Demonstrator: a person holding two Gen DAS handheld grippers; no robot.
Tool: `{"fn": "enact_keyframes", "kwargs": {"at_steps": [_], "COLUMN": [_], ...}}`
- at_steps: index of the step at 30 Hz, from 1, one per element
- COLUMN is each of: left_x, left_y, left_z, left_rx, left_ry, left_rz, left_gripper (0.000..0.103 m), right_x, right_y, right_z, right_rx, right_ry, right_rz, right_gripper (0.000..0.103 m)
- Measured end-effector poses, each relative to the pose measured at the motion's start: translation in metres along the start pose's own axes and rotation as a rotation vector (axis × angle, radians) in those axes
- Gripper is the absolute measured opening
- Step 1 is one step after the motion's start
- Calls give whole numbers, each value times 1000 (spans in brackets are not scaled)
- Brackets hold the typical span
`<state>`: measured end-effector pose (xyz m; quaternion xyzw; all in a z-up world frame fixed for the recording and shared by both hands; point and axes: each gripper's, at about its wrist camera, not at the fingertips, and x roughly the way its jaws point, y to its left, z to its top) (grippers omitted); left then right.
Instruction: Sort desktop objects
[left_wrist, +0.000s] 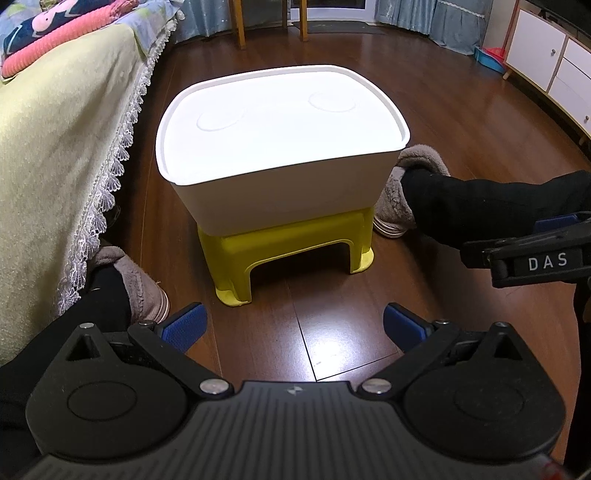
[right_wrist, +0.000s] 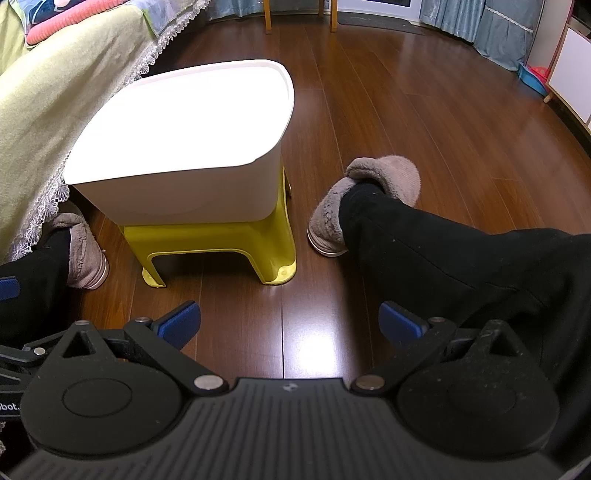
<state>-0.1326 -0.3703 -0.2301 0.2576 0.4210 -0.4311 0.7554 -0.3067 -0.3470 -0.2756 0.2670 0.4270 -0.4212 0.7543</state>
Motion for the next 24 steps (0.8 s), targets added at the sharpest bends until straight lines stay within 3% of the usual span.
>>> {"fn": "enact_keyframes", "kwargs": {"at_steps": [24], "left_x": [-1], "left_y": [-2], "left_z": [-1], "left_rx": [8], "left_ry": [-29], "left_rz": [-35], "left_gripper": [102], "right_x": [1], "right_y": [-1], "right_z": [0], "right_rx": [5], "right_ry": [1], "right_rz": [-2], "right_gripper": [102]}}
